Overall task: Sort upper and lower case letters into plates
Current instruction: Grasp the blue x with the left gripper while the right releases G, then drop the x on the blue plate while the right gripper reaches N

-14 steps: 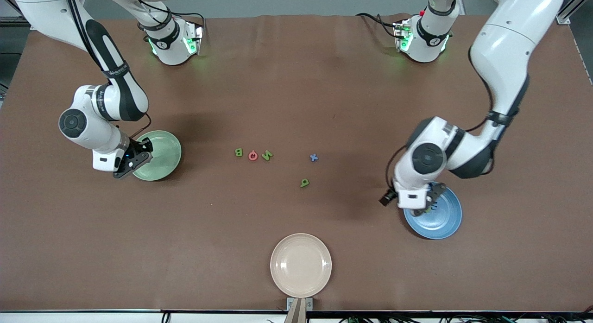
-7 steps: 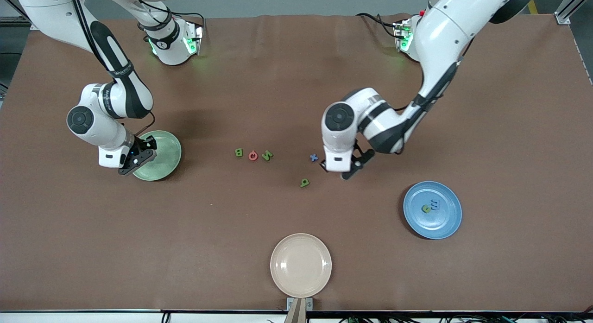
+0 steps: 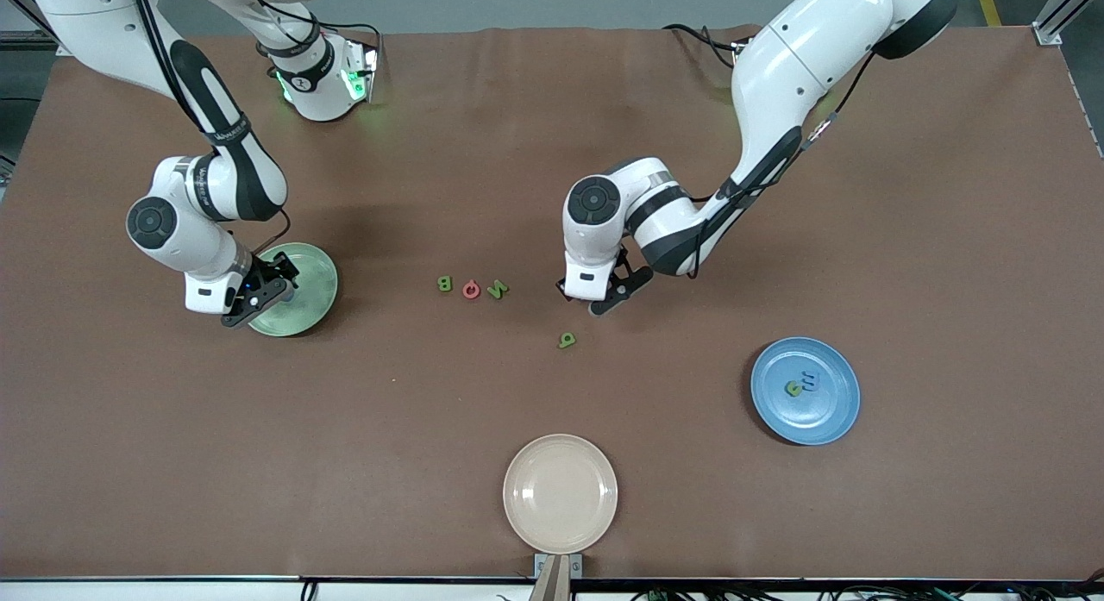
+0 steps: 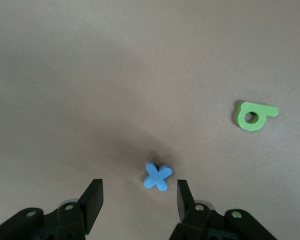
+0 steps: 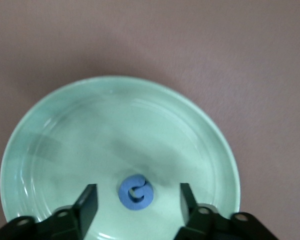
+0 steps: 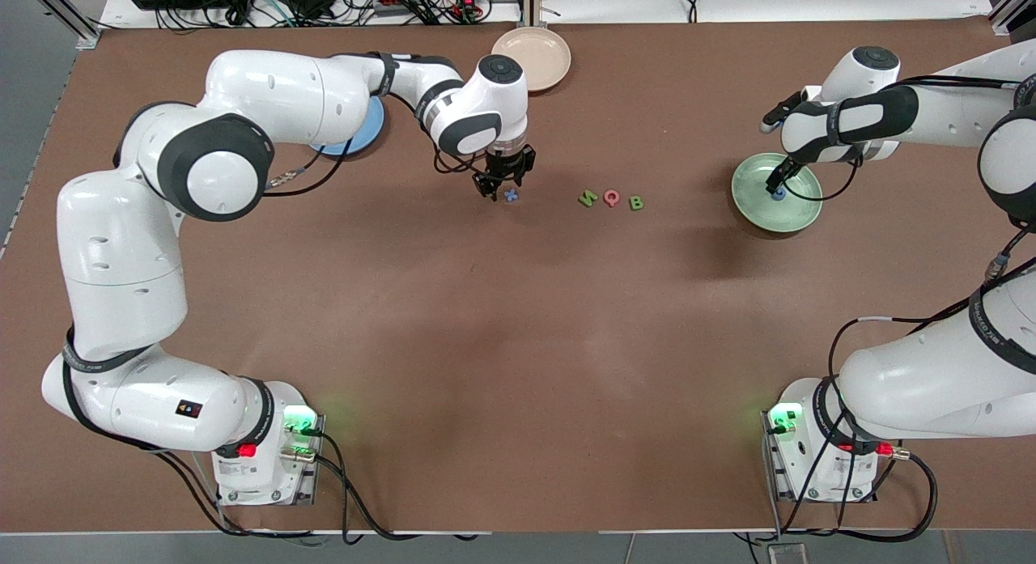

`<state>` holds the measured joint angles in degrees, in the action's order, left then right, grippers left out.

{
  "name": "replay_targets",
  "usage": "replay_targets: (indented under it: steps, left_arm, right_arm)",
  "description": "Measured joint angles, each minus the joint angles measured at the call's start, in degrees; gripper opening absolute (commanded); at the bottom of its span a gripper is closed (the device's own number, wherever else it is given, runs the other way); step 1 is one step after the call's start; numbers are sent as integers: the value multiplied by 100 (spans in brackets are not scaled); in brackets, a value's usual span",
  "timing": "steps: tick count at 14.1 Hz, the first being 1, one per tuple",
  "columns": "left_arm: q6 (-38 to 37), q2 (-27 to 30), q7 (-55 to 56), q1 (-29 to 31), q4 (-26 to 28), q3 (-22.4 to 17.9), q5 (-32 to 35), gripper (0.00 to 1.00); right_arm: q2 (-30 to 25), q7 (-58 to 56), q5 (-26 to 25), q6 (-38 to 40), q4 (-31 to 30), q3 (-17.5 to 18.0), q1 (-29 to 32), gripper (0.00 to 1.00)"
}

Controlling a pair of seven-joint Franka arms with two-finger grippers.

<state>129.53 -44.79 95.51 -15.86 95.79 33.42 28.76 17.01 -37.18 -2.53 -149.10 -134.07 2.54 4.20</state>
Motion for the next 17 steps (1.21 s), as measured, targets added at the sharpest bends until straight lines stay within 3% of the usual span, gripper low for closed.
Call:
replay_targets:
  steps: [3,7,9,11,15,17]
  left_arm:
    - [301,-157,-27,1,0,-11,2,56]
    - [433,-259,-59,-6,-1,-22,3,40]
    - [437,-270,-73,-8,-1,-97,3,38]
    - [453,-271,-90,-5,-6,-124,4,33]
    - [469,-272,-90,-8,-42,-133,4,1]
    - [484,-268,-90,12,-150,-155,4,0]
  right_arm:
    - [-16,1035,2,280,358,17,-196,93]
    - [-28,3283,14,1969,1423,39,-765,92]
    - [-28,4546,39,2603,1853,62,-1241,95]
    - [-24,5973,44,2709,1973,81,-1888,100]
    - [133,8027,223,2362,1953,94,-3002,100]
    - [353,8842,280,1988,1947,91,-3352,100]
